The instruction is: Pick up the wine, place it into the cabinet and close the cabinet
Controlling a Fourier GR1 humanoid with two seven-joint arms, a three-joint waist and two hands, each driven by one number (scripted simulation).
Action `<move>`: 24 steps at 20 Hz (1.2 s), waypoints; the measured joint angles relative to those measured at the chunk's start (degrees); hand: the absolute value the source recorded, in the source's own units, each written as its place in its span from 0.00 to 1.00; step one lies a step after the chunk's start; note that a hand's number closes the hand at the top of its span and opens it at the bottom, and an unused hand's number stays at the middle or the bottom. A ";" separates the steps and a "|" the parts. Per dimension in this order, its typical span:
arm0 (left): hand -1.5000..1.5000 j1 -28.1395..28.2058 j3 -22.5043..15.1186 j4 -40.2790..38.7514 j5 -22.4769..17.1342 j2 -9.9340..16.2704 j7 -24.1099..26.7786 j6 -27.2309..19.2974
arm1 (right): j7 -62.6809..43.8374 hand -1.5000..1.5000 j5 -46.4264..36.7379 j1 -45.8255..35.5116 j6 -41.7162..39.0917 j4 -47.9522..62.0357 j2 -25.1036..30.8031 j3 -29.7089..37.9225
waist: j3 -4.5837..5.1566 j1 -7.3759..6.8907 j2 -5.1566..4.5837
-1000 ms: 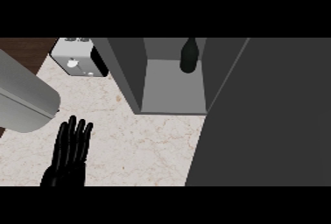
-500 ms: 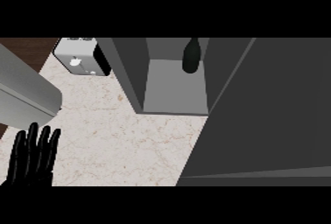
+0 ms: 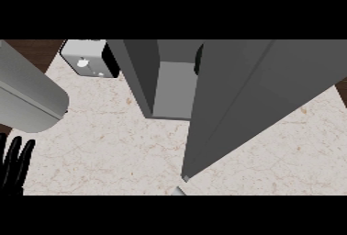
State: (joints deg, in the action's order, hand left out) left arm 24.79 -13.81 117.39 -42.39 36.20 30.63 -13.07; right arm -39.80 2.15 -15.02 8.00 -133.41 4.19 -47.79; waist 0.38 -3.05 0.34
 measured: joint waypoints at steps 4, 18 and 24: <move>0.00 1.39 3.85 -0.32 -2.82 2.05 0.02 4.00 | 0.20 1.00 2.53 -8.17 6.58 3.64 1.08 -0.30 | -0.04 -0.41 -0.10; 0.00 1.38 13.99 -3.68 -10.50 6.06 -1.41 13.70 | 6.01 1.00 19.89 -47.87 15.16 40.97 -4.00 11.38 | -0.14 -1.92 -0.88; 0.00 0.33 16.44 -4.45 -12.26 7.20 -2.73 15.68 | 7.12 1.00 34.94 -54.96 6.24 52.87 -4.14 14.43 | -0.17 -2.73 -1.40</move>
State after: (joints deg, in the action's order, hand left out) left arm 25.12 2.62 112.94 -54.65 43.41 27.90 2.61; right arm -32.68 37.09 -69.97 14.24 -80.54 0.05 -33.36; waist 0.20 -5.78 -1.06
